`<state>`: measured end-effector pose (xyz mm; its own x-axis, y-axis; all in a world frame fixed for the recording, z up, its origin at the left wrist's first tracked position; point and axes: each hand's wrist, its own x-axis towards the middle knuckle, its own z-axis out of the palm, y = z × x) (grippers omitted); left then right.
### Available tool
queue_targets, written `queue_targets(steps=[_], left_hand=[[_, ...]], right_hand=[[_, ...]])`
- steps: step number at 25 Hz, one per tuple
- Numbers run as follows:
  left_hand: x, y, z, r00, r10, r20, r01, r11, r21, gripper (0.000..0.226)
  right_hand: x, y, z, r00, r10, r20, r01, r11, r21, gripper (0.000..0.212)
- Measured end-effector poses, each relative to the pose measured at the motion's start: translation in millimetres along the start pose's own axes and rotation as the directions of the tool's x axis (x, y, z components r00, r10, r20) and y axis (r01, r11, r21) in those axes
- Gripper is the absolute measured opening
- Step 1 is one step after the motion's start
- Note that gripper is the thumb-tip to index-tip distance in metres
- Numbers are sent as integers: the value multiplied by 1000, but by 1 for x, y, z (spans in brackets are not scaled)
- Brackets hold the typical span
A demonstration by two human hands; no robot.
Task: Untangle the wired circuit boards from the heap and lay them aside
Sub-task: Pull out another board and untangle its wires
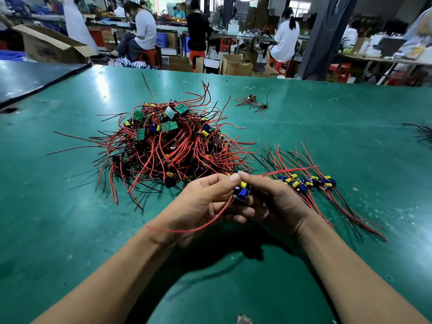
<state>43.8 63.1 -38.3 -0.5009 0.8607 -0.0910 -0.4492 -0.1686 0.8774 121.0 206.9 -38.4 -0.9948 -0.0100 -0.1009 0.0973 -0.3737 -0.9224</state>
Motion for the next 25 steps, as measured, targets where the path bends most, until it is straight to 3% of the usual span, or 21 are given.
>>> queue_targets(steps=[3, 13, 16, 21, 25], left_hand=[[-1, -4, -1, 999, 31, -43, -32, 999, -40, 14], [2, -14, -7, 995, 36, -94, -23, 990, 139, 28], [3, -19, -3, 993, 72, -90, -56, 984, 171, 10], [6, -26, 0, 983, 90, -158, -66, 986, 152, 10], [6, -25, -1, 962, 129, -239, -99, 986, 135, 13]], right_hand=[[4, 4, -4, 995, -11, -95, 8, 999, -34, 26], [16, 3, -13, 916, -161, -367, 124, 985, -124, 31], [16, 4, -10, 910, -170, -378, 129, 983, -131, 31], [14, 10, 0, 927, -156, -340, 117, 984, -133, 32], [10, 10, 2, 956, -138, -260, 68, 963, -262, 36]])
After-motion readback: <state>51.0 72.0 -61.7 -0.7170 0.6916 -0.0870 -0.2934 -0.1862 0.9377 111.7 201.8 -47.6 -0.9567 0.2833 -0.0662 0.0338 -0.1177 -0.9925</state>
